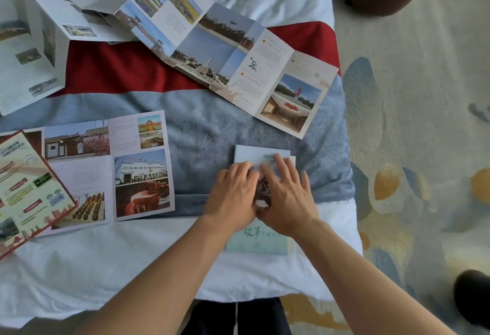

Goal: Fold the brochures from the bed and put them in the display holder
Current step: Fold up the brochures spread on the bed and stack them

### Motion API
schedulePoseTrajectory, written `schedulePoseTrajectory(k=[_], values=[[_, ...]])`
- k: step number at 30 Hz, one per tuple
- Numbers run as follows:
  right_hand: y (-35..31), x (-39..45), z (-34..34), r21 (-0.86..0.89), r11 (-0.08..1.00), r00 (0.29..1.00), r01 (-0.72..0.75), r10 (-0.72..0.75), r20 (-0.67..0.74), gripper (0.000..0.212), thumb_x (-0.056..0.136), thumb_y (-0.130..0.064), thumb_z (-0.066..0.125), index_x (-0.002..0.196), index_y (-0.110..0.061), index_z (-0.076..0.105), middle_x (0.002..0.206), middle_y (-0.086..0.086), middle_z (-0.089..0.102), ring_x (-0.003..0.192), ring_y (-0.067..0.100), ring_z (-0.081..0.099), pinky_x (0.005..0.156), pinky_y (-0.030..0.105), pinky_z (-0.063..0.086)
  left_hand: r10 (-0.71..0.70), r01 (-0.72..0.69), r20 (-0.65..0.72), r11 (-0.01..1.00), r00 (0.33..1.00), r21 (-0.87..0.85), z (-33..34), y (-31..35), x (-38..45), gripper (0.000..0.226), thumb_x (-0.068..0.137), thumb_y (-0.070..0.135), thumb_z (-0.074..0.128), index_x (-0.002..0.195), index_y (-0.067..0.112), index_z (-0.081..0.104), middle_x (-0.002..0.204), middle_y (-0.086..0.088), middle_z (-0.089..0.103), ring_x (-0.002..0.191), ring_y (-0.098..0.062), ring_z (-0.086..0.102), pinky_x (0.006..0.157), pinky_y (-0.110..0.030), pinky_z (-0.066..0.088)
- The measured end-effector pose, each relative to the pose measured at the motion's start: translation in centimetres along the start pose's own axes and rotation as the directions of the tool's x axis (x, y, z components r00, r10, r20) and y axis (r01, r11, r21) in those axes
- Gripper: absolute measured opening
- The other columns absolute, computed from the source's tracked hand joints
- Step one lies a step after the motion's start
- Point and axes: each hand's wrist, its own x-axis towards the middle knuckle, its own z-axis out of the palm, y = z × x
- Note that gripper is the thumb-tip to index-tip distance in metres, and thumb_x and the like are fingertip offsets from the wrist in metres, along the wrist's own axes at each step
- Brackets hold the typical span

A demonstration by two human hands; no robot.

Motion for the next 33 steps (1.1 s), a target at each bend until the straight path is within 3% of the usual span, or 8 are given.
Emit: schedulePoseTrajectory(k=[5, 7, 9, 11, 20, 27, 33], values=[[0.0, 0.7, 0.5, -0.006, 0.999, 0.998, -0.036, 0.036, 0.049, 0.104, 0.073, -0.068, 0.071, 0.154, -0.03, 0.018, 0.166, 0.0, -0.004, 0.153, 0.027, -0.005, 0.121, 0.057, 0.009, -0.027, 0.021, 0.07, 0.996, 0.997, 0.087, 1.2, 0.0, -0.2, 0.071, 0.08, 0.043, 0.074, 0.135, 0.019, 0.036, 0.149, -0.005, 0.028, 0.137, -0.025, 0.03, 0.104, -0.04, 0.036], [-0.1, 1.1, 0.1, -0.045, 0.999, 1.0, -0.023, 0.024, 0.01, 0.096, 0.071, -0.062, 0.074, 0.149, -0.031, 0.029, 0.162, 0.004, 0.011, 0.15, 0.03, 0.012, 0.12, 0.052, 0.016, -0.048, 0.04, 0.073, 0.993, 0.996, 0.109, 1.2, 0.4, 0.0, 0.071, 0.08, 0.037, 0.074, 0.136, 0.019, 0.035, 0.148, -0.006, 0.029, 0.135, -0.026, 0.031, 0.103, -0.04, 0.037], [0.3, 1.6, -0.7, -0.105, 0.994, 0.997, -0.007, -0.002, -0.083, 0.075, 0.075, -0.05, 0.074, 0.141, -0.031, 0.044, 0.15, 0.004, 0.032, 0.136, 0.029, 0.035, 0.114, 0.044, 0.025, -0.06, 0.051, 0.074, 0.992, 0.995, 0.118, 1.0, 0.6, 0.3, 0.064, 0.081, 0.031, 0.071, 0.134, 0.021, 0.036, 0.145, -0.006, 0.031, 0.13, -0.026, 0.034, 0.101, -0.04, 0.038], [0.6, 2.1, -1.5, -0.132, 0.991, 0.993, -0.033, 0.017, -0.12, 0.062, 0.079, -0.045, 0.072, 0.136, -0.032, 0.051, 0.14, 0.002, 0.041, 0.126, 0.025, 0.043, 0.108, 0.039, 0.029, -0.068, 0.057, 0.079, 0.99, 0.995, 0.128, 0.8, 0.7, 0.3, 0.06, 0.082, 0.028, 0.069, 0.133, 0.021, 0.037, 0.144, -0.006, 0.031, 0.129, -0.026, 0.035, 0.1, -0.04, 0.038], [-0.1, 2.3, -1.0, -0.16, 0.984, 0.992, -0.078, 0.06, -0.115, 0.048, 0.083, -0.028, 0.068, 0.128, -0.028, 0.053, 0.134, 0.005, 0.042, 0.121, 0.027, 0.043, 0.099, 0.04, 0.034, -0.082, 0.072, 0.067, 0.988, 0.994, 0.136, 1.1, 1.0, 0.3, 0.058, 0.079, 0.019, 0.066, 0.131, 0.02, 0.039, 0.142, -0.005, 0.033, 0.126, -0.025, 0.038, 0.099, -0.039, 0.038], [-0.5, -0.6, -0.6, -0.168, 0.986, 0.999, -0.018, 0.013, -0.03, 0.06, 0.076, -0.019, 0.067, 0.131, -0.021, 0.044, 0.137, 0.005, 0.038, 0.121, 0.029, 0.041, 0.097, 0.04, 0.038, -0.095, 0.083, 0.088, 0.988, 0.992, 0.133, 0.8, 1.4, 0.2, 0.064, 0.074, 0.015, 0.07, 0.13, 0.019, 0.038, 0.142, -0.006, 0.032, 0.127, -0.026, 0.038, 0.099, -0.039, 0.039], [-0.5, 0.5, -1.3, -0.191, 0.982, 0.999, -0.004, 0.01, 0.034, 0.055, 0.076, -0.02, 0.068, 0.125, -0.019, 0.044, 0.132, 0.007, 0.038, 0.116, 0.029, 0.041, 0.095, 0.04, 0.039, -0.092, 0.072, 0.105, 0.98, 0.99, 0.185, 0.5, 1.5, 0.7, 0.066, 0.072, 0.022, 0.075, 0.127, 0.018, 0.039, 0.135, -0.007, 0.037, 0.122, -0.026, 0.04, 0.097, -0.038, 0.04]])
